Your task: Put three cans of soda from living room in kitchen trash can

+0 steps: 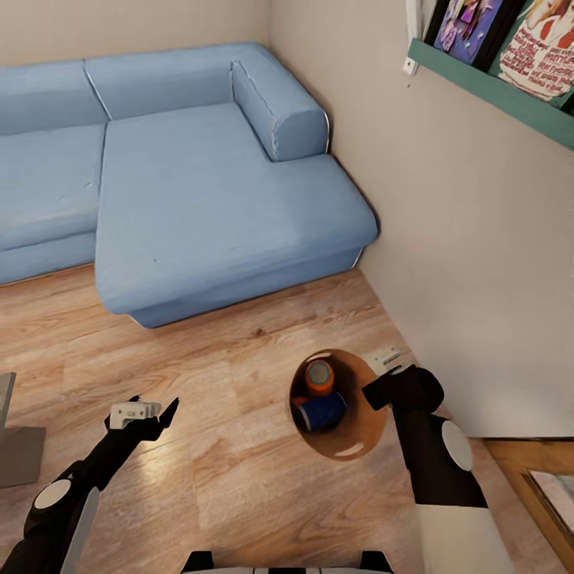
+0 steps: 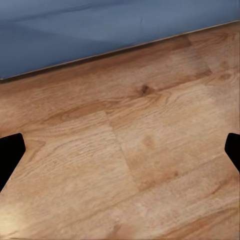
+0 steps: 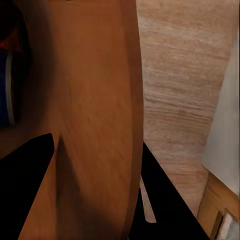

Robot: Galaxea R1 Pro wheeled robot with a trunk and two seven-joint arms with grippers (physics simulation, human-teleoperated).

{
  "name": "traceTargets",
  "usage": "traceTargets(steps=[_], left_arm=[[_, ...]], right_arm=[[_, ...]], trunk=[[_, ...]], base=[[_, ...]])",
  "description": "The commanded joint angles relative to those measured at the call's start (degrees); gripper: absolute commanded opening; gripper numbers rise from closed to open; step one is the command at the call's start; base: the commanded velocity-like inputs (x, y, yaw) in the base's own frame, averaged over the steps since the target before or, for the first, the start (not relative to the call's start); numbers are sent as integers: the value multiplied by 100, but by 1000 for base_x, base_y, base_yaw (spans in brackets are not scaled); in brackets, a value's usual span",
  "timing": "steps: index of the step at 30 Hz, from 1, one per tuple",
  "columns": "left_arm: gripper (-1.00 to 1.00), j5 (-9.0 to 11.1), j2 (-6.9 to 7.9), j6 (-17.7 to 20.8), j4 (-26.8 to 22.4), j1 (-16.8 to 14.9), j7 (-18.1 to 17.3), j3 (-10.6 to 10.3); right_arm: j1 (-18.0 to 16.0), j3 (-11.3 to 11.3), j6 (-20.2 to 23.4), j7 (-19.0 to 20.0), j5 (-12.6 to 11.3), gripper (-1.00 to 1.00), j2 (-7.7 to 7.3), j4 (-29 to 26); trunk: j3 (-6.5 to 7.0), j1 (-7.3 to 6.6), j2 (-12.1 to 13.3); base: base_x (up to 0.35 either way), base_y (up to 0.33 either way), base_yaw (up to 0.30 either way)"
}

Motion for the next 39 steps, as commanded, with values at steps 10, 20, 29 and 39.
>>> traceTargets(steps=[10,20,29,39], left_arm=[[100,-10,-25,-1053,1110,-12,620,-177],[100,5,-18,-2059,2032,-18,1197,-910],[100,6,-16,-2154,2048,-18,1203,-930],[100,19,-15,-2208,2047,-18,1209,-923]], right_arm=[[363,-566,-975,-1195,-1764,-100,-13,664],[548,-679,-2220,-2048,-2594,-100,-58,1554],[711,-982,-2430,-1995,-2599,-100,-82,1570],[810,-1030,-2441,-2045,-2594,-100,-81,1559]], trunk=[[53,-23,42],[53,-23,42],[53,-23,42],[53,-23,42]], base=[[0,0,0],[0,0,0],[0,0,0],[0,0,0]])
